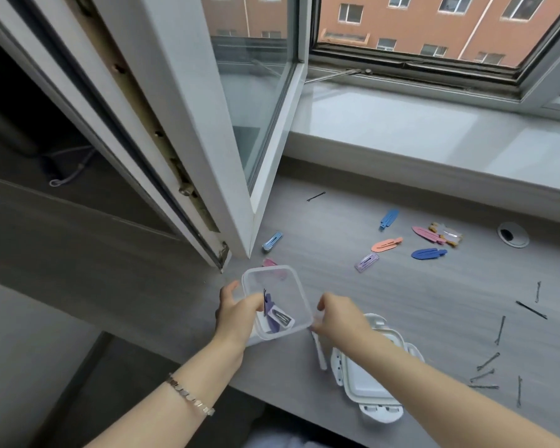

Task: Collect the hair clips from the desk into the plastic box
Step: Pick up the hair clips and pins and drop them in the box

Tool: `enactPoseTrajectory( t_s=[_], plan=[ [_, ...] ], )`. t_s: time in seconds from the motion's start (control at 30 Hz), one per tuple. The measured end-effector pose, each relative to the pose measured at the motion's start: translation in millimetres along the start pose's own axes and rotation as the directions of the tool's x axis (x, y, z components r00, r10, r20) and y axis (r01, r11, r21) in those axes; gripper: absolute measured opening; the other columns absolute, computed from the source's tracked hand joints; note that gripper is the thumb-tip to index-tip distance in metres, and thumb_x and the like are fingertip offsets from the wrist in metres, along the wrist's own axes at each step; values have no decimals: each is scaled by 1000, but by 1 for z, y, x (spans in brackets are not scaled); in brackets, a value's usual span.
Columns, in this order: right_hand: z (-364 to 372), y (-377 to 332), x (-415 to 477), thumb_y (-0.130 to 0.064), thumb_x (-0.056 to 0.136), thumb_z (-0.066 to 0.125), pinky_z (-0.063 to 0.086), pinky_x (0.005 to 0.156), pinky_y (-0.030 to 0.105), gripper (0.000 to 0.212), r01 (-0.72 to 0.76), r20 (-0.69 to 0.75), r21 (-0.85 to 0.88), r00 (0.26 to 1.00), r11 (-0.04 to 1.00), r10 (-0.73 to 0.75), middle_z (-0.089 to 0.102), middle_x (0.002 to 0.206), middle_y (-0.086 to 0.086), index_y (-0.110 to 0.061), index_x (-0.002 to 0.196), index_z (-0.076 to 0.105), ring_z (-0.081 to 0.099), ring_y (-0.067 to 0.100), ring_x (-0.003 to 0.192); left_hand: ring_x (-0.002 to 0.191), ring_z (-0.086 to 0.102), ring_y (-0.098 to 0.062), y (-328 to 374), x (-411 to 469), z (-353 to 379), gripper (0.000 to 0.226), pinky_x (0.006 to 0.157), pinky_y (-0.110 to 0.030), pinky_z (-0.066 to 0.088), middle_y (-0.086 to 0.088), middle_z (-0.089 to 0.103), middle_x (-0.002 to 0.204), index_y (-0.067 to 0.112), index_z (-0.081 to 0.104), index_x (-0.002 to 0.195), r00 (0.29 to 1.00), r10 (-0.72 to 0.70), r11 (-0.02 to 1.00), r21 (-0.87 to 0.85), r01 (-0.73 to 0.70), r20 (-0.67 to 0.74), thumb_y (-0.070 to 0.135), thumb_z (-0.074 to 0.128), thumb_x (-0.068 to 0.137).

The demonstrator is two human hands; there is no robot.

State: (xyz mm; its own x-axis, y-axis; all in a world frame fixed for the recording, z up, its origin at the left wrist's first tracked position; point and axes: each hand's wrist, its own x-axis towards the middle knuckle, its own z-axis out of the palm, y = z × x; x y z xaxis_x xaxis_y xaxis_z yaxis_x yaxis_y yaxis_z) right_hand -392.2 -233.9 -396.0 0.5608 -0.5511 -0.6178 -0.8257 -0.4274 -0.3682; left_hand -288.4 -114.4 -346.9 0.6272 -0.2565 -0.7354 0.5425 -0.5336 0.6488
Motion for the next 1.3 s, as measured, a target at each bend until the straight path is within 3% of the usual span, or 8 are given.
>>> enactPoseTrajectory(
  t_s=[0.17, 0.37, 0.53, 0.77, 0.93, 1.03, 1.2, 1.3],
  plan=[
    [22, -11, 3, -19, 86, 56, 47, 80, 36, 14, -12, 7, -113, 1000, 993, 13, 62, 118, 20, -11, 95, 48, 59, 36, 110, 109, 47, -27, -1, 0, -6, 65, 84, -32, 37, -13, 48, 136, 21, 40, 139, 1000, 12, 1000, -10, -11, 12, 6, 53, 77],
    [-6, -6, 28, -2, 88, 43, 45, 88, 31, 31, -96, -168, 466, 967, 880, 194, 62, 120, 25, 5, 114, 59, 59, 36, 111, 111, 50, -27, 7, -4, -1, 57, 84, -34, 42, -12, 50, 131, 27, 43, 125, 999, 9, 1000, -15, -9, 54, 13, 55, 71],
    [-49, 34, 55, 9, 86, 41, 41, 76, 38, 41, 62, -301, -139, 948, 988, -102, 41, 130, 16, -4, 125, 47, 46, 35, 111, 119, 51, -31, 11, -4, 5, 82, 88, -37, 42, -14, 49, 134, 25, 41, 136, 997, 2, 1000, 20, -4, 81, 21, 50, 55],
    [-77, 52, 73, -1, 90, 42, 40, 90, 40, 35, 193, 30, -697, 970, 690, -241, 50, 126, 17, -5, 124, 43, 43, 31, 119, 116, 48, -27, 10, 0, 10, 67, 90, -34, 39, -11, 48, 136, 24, 38, 141, 995, -27, 999, 46, 23, 99, 12, 54, 77],
    [-66, 35, 56, 1, 94, 38, 38, 83, 30, 34, 183, -168, -74, 967, 980, -193, 51, 120, 9, -7, 127, 43, 53, 28, 111, 113, 45, -25, 9, 7, 13, 63, 90, -33, 35, -9, 47, 137, 23, 36, 143, 997, -21, 999, 44, 17, 75, 9, 52, 83],
    [-54, -16, 31, -3, 95, 39, 26, 66, 20, 27, 322, -416, 379, 897, 868, -151, 43, 73, -7, -2, 121, 47, 45, 18, 74, 111, 47, -25, 8, 8, 14, 62, 88, -32, 36, -9, 50, 131, 22, 36, 143, 997, -26, 999, 35, 23, 78, 8, 51, 84],
    [-30, -63, -5, -13, 94, 42, 42, 62, 26, 30, 277, -49, 356, 959, 893, -278, 59, 89, 7, -13, 124, 42, 55, 21, 71, 113, 46, -26, 8, 11, 14, 63, 86, -33, 37, -14, 48, 136, 21, 34, 144, 997, -41, 999, 11, 40, 66, 8, 49, 84],
    [-35, -69, 4, -7, 91, 46, 47, 71, 29, 25, 321, -287, 375, 932, 869, -220, 69, 92, 13, -8, 114, 55, 64, 28, 80, 113, 44, -25, 6, 15, 8, 63, 86, -32, 34, -13, 47, 137, 20, 35, 144, 998, -43, 999, -5, 44, 39, 7, 48, 83]
  ],
)
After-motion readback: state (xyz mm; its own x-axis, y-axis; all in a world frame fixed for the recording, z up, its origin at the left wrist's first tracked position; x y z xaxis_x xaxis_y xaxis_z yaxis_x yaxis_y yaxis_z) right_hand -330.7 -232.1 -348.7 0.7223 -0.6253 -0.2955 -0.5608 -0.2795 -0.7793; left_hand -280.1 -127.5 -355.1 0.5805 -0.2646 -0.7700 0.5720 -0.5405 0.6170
